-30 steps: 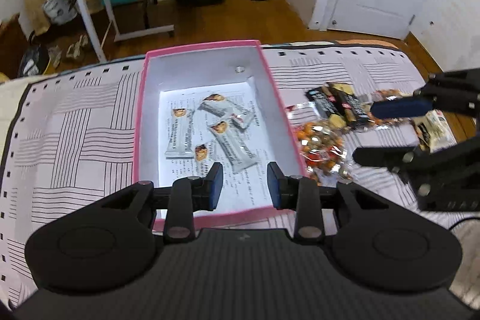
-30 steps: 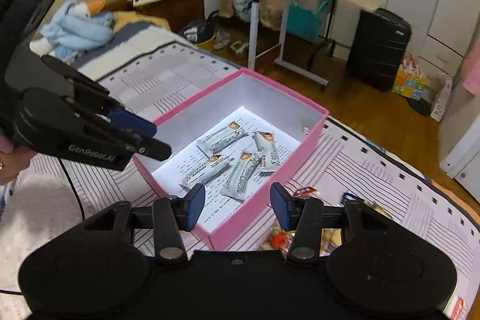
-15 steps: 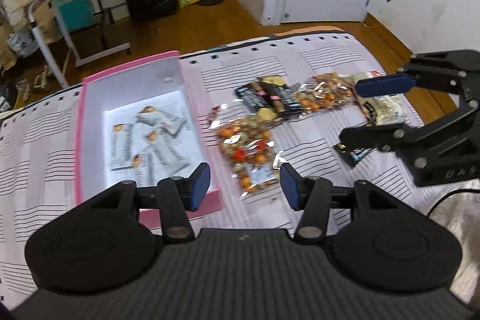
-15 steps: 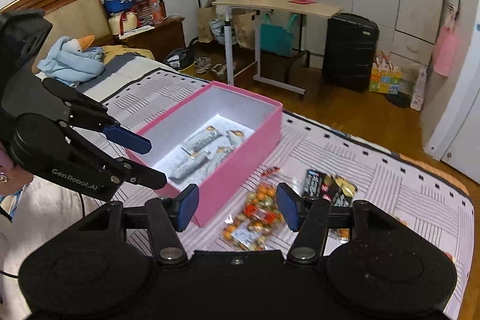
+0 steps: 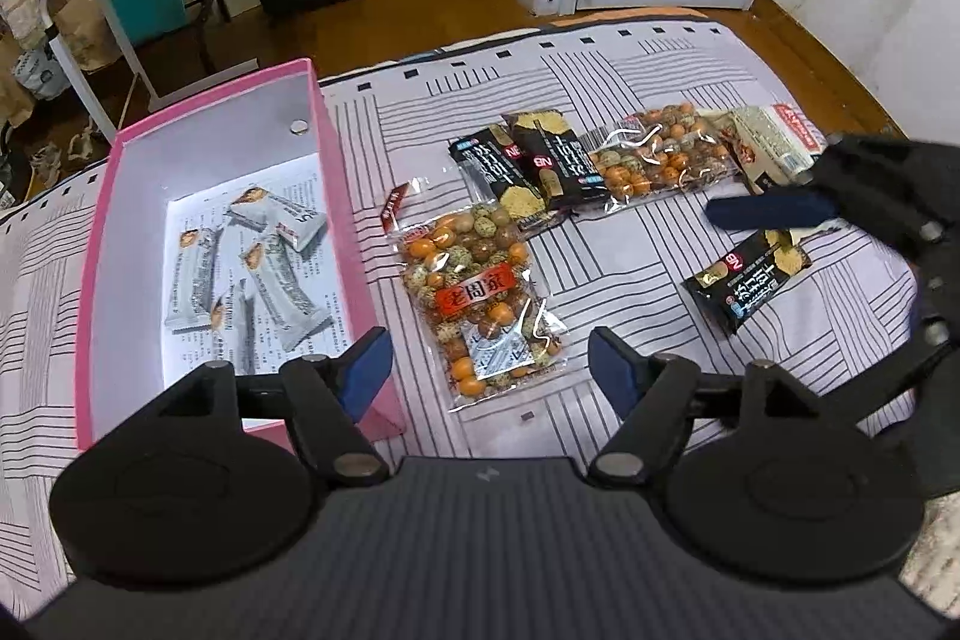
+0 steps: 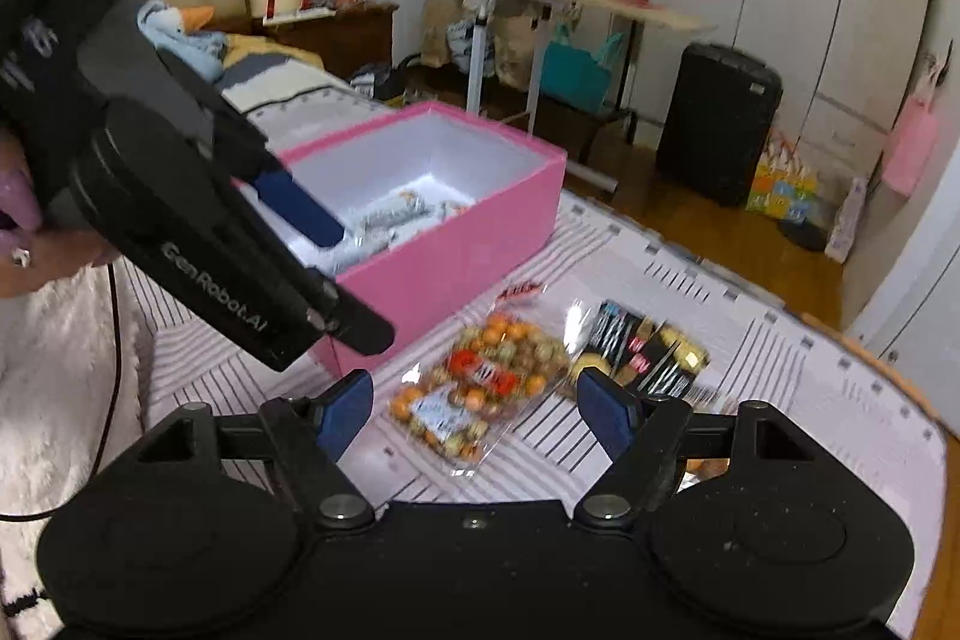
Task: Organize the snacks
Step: 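Move both grippers back toward the clear bag of coated peanuts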
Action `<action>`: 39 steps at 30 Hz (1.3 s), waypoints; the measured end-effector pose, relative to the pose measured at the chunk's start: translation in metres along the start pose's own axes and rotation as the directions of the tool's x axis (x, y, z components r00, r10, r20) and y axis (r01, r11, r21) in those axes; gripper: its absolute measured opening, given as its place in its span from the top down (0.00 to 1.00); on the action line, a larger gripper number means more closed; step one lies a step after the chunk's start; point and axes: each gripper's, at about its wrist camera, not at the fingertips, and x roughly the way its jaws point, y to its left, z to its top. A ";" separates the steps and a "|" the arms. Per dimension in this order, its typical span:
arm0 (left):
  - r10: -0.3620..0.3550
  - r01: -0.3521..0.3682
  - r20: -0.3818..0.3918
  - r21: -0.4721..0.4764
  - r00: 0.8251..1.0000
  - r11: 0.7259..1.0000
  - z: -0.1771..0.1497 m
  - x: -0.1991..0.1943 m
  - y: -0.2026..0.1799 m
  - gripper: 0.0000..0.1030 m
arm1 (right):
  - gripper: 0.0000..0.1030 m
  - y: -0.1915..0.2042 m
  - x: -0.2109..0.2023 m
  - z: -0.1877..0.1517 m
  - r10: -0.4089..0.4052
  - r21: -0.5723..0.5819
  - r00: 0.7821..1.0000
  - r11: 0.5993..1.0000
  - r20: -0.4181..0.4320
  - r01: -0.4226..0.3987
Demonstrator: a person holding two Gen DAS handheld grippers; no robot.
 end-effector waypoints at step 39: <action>-0.002 -0.027 -0.131 -0.217 0.991 0.976 -0.015 0.134 0.008 0.71 | 0.33 -0.021 0.116 -0.059 0.125 0.248 0.985 0.964 -0.117 -0.093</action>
